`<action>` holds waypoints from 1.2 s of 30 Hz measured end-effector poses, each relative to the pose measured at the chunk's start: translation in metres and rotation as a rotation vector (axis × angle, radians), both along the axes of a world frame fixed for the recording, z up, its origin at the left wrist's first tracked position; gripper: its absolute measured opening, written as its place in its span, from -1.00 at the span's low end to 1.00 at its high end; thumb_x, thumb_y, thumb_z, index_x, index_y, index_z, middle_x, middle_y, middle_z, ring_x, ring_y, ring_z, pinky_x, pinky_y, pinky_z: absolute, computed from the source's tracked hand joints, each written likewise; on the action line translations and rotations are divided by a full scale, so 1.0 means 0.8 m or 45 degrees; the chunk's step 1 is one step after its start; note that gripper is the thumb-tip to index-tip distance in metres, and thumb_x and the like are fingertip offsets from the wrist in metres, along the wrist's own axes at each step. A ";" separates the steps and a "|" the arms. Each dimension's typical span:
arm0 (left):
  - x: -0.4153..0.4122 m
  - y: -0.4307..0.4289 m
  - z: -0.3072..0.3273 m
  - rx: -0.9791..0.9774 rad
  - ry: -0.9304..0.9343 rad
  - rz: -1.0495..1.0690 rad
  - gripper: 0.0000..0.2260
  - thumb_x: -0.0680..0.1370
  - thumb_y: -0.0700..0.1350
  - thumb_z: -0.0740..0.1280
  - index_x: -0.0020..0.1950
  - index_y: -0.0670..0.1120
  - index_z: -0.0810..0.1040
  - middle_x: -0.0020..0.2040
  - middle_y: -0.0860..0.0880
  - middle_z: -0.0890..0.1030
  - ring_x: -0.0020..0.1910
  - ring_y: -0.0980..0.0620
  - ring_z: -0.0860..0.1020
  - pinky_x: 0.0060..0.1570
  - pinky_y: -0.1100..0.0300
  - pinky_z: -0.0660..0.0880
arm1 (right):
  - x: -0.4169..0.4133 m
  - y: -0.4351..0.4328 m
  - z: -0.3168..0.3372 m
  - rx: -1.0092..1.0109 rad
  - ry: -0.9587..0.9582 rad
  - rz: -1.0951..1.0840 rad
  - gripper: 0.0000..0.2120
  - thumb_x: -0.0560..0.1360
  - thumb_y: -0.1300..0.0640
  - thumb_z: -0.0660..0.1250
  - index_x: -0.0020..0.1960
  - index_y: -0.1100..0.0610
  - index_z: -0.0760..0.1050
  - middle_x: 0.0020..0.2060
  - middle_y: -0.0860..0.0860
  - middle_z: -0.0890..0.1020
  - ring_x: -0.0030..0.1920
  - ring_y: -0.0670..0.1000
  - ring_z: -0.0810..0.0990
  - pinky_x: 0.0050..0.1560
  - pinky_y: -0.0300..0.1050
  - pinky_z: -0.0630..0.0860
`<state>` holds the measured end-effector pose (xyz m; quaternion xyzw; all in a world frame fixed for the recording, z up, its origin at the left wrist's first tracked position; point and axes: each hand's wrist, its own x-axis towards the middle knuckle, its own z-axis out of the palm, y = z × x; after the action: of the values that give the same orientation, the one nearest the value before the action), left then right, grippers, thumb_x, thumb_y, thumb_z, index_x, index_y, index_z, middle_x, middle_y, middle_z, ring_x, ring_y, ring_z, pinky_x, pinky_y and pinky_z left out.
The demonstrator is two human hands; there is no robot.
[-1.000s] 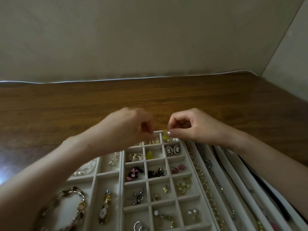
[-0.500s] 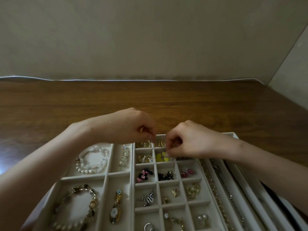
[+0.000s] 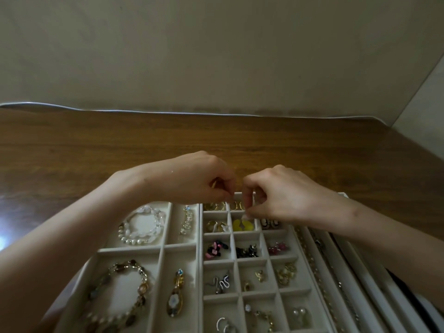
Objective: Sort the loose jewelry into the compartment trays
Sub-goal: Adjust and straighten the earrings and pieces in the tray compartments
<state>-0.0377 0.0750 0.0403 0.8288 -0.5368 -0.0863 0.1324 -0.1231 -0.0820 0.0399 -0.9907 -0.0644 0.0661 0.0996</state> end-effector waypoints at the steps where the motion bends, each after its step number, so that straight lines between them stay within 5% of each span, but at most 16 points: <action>1: -0.001 0.000 0.000 0.012 0.002 0.004 -0.97 0.50 -0.03 0.35 -0.15 0.10 0.54 -0.23 0.20 0.53 -0.23 0.31 0.45 -0.22 0.44 0.36 | 0.001 0.000 -0.002 0.006 0.000 0.000 -0.84 0.42 -0.07 0.42 -0.08 -0.06 0.49 -0.29 -0.17 0.43 -0.29 -0.21 0.37 -0.33 -0.31 0.28; 11: -0.010 0.008 0.000 0.103 0.038 0.107 -0.89 0.46 0.02 0.39 -0.20 0.16 0.47 -0.27 0.17 0.52 -0.27 0.26 0.45 -0.20 0.40 0.39 | -0.004 -0.001 -0.017 0.000 -0.029 -0.005 -0.83 0.42 -0.05 0.43 -0.13 -0.06 0.44 -0.31 -0.17 0.42 -0.31 -0.22 0.34 -0.35 -0.31 0.24; 25: -0.022 0.024 -0.031 0.178 -0.055 0.235 -0.93 0.47 0.04 0.38 -0.08 0.12 0.60 -0.22 0.23 0.44 -0.22 0.23 0.44 -0.18 0.31 0.44 | 0.001 0.013 -0.013 0.350 0.050 0.093 -0.93 0.44 0.05 0.43 -0.08 -0.05 0.63 -0.37 -0.13 0.50 -0.36 -0.17 0.42 -0.30 -0.28 0.31; 31: -0.013 0.033 -0.013 0.115 -0.012 0.277 -0.92 0.46 0.02 0.38 -0.07 0.08 0.62 -0.19 0.20 0.52 -0.26 0.30 0.43 -0.20 0.43 0.39 | -0.001 0.030 -0.012 0.134 0.002 0.108 -0.85 0.48 -0.05 0.36 0.03 -0.09 0.60 -0.28 -0.21 0.47 -0.26 -0.20 0.42 -0.28 -0.31 0.29; 36: -0.006 0.043 -0.001 0.051 0.082 0.312 -0.94 0.47 -0.04 0.39 -0.19 0.11 0.57 -0.28 0.21 0.52 -0.31 0.42 0.44 -0.27 0.52 0.35 | 0.000 0.049 -0.012 -0.138 -0.064 0.150 -0.81 0.51 -0.06 0.31 0.06 -0.01 0.57 -0.10 -0.09 0.61 -0.10 -0.11 0.55 -0.07 -0.20 0.48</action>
<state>-0.0423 0.1096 0.0392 0.8874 -0.4251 -0.1069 0.1424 -0.1234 -0.0427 0.0300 -0.9905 -0.1215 0.0505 0.0402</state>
